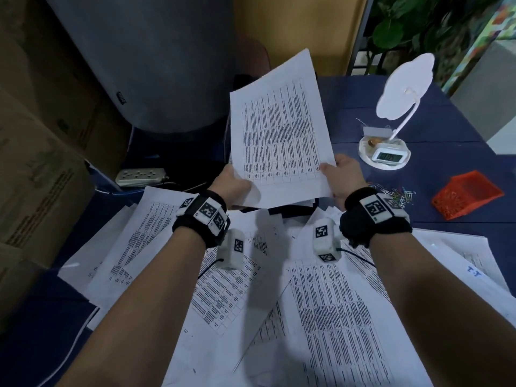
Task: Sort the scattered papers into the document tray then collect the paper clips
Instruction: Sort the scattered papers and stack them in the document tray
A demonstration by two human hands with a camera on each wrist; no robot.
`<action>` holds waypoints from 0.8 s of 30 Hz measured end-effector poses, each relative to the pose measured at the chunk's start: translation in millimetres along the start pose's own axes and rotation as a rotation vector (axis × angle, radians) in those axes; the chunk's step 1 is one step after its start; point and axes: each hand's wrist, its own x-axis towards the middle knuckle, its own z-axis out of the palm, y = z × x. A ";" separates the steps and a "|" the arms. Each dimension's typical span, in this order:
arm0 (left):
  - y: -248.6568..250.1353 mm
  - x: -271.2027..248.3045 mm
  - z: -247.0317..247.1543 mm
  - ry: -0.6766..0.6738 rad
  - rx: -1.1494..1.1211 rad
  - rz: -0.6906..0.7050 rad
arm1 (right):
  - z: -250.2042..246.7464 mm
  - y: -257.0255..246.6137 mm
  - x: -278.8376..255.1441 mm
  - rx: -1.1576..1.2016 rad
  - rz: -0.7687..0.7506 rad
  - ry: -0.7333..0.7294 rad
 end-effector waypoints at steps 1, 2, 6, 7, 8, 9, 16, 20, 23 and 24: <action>3.5 0.4 -0.6 -0.022 0.005 -0.014 | 0.2 -4.0 3.5 -0.022 -0.019 0.015; 8.1 1.6 -2.1 -0.045 0.004 -0.028 | 0.1 -7.8 7.5 -0.043 -0.038 0.025; 28.3 13.4 -13.0 -0.145 -0.045 -0.049 | -1.9 -25.1 22.9 -0.118 -0.113 0.046; 32.5 17.9 -14.8 -0.128 -0.053 -0.031 | -2.3 -30.4 26.5 -0.138 -0.130 0.052; 36.7 22.7 -16.2 -0.092 -0.066 -0.008 | -1.3 -34.2 32.4 -0.161 -0.149 0.052; 40.3 27.9 -16.7 -0.040 -0.064 0.020 | -0.8 -39.2 35.6 -0.190 -0.160 0.030; 36.0 49.1 -0.6 0.207 0.082 0.144 | 7.2 -41.6 42.9 -0.435 -0.067 -0.178; 24.3 55.7 6.1 0.238 0.161 0.159 | 13.2 -30.5 43.4 -0.538 -0.189 -0.074; 23.4 56.0 2.5 0.249 0.305 0.172 | 15.3 -22.2 42.5 -0.673 -0.247 0.013; 24.0 54.7 1.0 0.248 0.366 0.179 | 16.2 -19.0 42.7 -0.716 -0.241 0.035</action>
